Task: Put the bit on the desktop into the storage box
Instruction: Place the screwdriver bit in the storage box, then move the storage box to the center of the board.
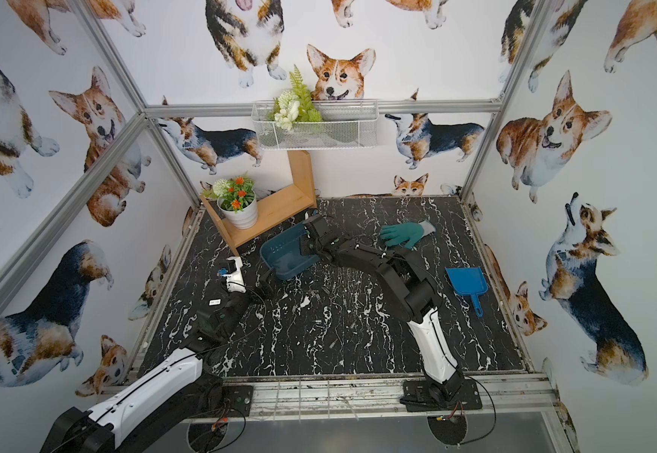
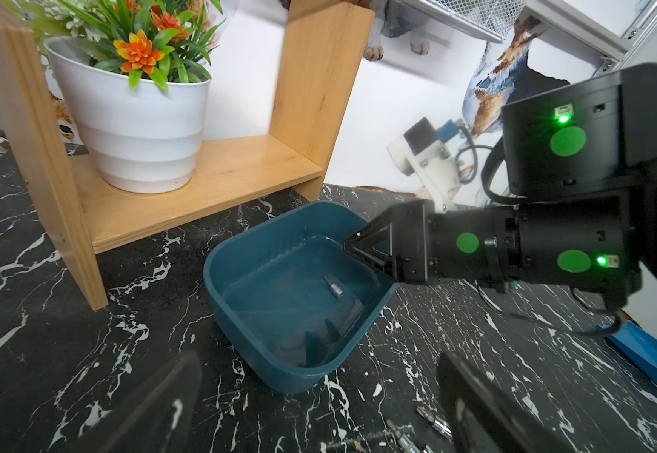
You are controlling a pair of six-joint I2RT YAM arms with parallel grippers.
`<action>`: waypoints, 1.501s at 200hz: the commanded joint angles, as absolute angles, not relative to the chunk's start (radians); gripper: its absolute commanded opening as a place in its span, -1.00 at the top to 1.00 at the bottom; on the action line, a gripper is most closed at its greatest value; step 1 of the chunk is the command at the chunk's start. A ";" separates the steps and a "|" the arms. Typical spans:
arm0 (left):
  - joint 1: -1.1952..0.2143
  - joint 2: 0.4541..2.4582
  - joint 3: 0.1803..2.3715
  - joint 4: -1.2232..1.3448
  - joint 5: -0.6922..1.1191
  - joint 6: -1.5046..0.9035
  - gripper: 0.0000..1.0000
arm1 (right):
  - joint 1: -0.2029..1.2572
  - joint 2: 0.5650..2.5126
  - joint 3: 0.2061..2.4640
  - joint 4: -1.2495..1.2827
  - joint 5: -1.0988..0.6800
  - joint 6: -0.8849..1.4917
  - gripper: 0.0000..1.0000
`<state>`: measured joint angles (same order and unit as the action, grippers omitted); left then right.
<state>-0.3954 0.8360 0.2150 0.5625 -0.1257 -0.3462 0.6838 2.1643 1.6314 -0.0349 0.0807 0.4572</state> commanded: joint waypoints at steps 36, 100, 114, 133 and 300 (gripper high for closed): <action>-0.397 0.836 0.215 0.583 -0.123 -0.336 -1.00 | 0.650 2.178 1.676 -0.161 0.151 0.422 0.06; -0.396 0.838 0.214 0.587 -0.118 -0.339 -1.00 | 0.612 2.222 1.760 -0.340 0.140 0.417 0.01; -0.397 0.839 0.214 0.589 -0.117 -0.341 -1.00 | 0.611 2.223 1.767 -0.372 0.145 0.416 0.00; -0.396 0.844 0.215 0.589 -0.116 -0.341 -1.00 | 0.611 2.216 1.772 -0.418 0.159 0.413 -0.01; -0.396 0.838 0.215 0.588 -0.110 -0.342 -1.00 | 0.566 1.982 1.499 -0.480 0.232 0.366 -0.02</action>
